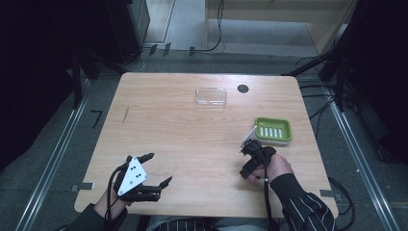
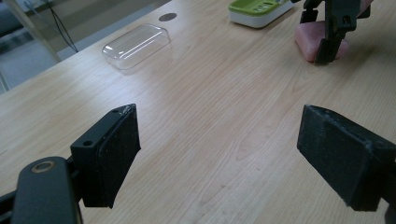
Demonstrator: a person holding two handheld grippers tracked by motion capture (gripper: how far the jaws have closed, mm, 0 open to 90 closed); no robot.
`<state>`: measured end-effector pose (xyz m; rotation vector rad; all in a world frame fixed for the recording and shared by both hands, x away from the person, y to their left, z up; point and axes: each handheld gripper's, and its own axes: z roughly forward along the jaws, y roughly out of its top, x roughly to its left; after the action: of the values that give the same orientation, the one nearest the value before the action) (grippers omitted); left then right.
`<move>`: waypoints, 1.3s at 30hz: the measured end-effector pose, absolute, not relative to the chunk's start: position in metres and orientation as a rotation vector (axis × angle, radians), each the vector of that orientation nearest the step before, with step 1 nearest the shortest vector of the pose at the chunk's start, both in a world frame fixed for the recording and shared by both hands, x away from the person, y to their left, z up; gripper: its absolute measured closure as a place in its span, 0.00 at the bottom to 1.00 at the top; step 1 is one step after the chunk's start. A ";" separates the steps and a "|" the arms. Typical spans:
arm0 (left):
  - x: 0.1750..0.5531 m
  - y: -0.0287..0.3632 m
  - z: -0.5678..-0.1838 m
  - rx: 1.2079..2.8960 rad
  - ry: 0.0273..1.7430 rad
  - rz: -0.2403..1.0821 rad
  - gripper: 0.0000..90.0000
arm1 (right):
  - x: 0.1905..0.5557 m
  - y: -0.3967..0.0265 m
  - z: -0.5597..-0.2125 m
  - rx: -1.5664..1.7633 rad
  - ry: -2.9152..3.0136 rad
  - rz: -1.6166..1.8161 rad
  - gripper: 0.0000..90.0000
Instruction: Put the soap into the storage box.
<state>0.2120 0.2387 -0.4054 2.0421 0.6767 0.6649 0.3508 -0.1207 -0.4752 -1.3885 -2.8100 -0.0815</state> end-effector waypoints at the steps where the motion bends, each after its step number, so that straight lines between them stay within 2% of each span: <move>1: 0.212 0.239 -0.405 2.042 0.678 0.666 0.16 | 0.351 -0.120 -0.475 -1.389 -2.812 -0.080 0.05; 9: 0.212 0.239 -0.405 2.039 0.679 0.667 0.16 | 0.349 -0.120 -0.472 -1.396 -2.827 -0.086 0.15; 39: 0.212 0.239 -0.405 2.033 0.679 0.664 0.16 | 0.349 -0.124 -0.472 -1.419 -2.799 -0.042 0.15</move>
<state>0.2117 0.2393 -0.4052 2.0326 0.6786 0.6639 0.3485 -0.1242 -0.4715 -1.4191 -2.7992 -0.0418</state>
